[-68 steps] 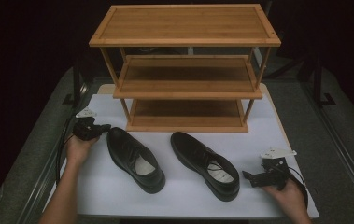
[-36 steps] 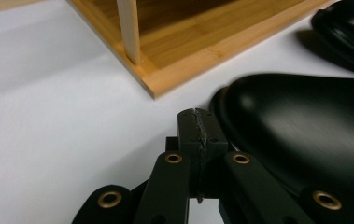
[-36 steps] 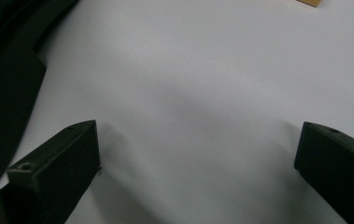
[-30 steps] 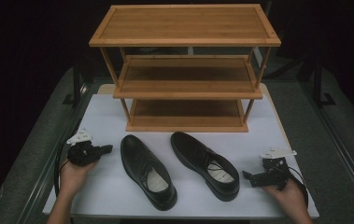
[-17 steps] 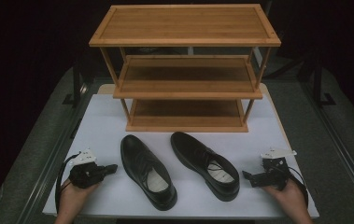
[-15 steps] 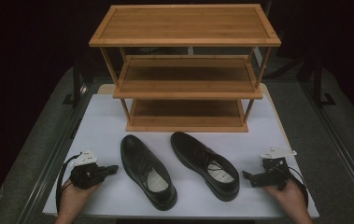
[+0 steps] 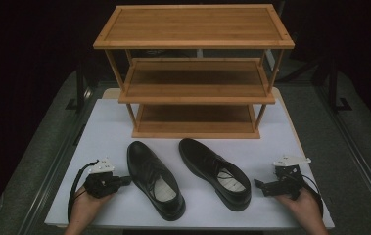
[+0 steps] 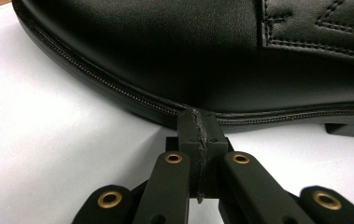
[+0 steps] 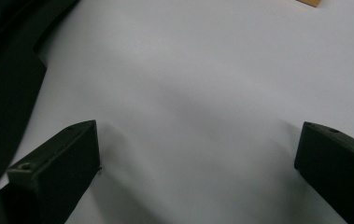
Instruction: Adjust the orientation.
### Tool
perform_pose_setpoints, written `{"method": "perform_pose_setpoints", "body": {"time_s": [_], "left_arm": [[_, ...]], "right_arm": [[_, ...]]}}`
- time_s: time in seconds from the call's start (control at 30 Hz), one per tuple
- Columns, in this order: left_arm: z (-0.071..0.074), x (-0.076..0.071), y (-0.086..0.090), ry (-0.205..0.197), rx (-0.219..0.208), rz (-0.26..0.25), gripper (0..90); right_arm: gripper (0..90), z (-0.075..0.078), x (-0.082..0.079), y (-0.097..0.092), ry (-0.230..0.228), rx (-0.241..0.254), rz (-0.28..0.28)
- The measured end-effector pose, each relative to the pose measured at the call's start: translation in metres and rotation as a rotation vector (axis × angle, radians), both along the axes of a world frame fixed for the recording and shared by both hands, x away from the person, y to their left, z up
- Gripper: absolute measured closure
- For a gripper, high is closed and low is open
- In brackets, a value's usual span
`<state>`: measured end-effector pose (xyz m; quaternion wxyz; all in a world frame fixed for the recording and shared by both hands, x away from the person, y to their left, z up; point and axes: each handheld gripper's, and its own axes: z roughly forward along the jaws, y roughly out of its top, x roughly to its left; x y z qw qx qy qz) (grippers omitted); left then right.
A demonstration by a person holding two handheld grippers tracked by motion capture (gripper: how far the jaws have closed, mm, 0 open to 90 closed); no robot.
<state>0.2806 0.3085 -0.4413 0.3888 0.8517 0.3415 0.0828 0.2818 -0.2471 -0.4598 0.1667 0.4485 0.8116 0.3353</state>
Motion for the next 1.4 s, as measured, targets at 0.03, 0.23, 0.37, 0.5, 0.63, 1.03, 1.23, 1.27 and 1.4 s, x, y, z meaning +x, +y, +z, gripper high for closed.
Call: {"method": "perform_pose_setpoints", "body": {"time_s": [0.03, 0.23, 0.37, 0.5, 0.63, 1.03, 1.23, 1.27, 1.4], "left_arm": [[0.000, 0.001, -0.001, -0.002, 0.004, 0.000, 90.0], [0.001, 0.010, -0.005, -0.010, 0.020, 0.004, 90.0], [0.001, 0.015, -0.008, -0.014, 0.024, 0.009, 90.0], [0.001, 0.019, -0.011, -0.019, 0.029, 0.008, 90.0], [0.001, 0.025, -0.014, -0.027, 0.035, 0.006, 90.0], [0.004, 0.044, -0.023, -0.040, 0.044, 0.004, 90.0], [0.003, 0.056, -0.027, -0.031, 0.018, 0.007, 90.0], [0.003, 0.056, -0.028, -0.032, 0.020, 0.005, 90.0], [0.004, 0.060, -0.032, -0.039, 0.031, 0.003, 90.0]], "right_arm": [[0.0, 0.000, 0.000, 0.000, 0.000, 0.000, 0.000], [0.0, 0.000, 0.000, 0.000, 0.000, 0.000, 0.000], [0.0, 0.000, 0.000, 0.000, 0.000, 0.000, 0.000], [0.0, 0.000, 0.000, 0.000, 0.000, 0.000, 0.000], [0.0, 0.000, 0.000, 0.000, 0.000, 0.000, 0.000], [0.0, 0.000, 0.000, 0.000, 0.000, 0.000, 0.001], [0.0, 0.000, 0.000, 0.000, -0.001, 0.000, 0.001], [0.0, 0.000, 0.000, 0.000, -0.001, 0.000, 0.001], [0.0, 0.000, 0.000, 0.000, -0.002, -0.001, 0.002]]}}
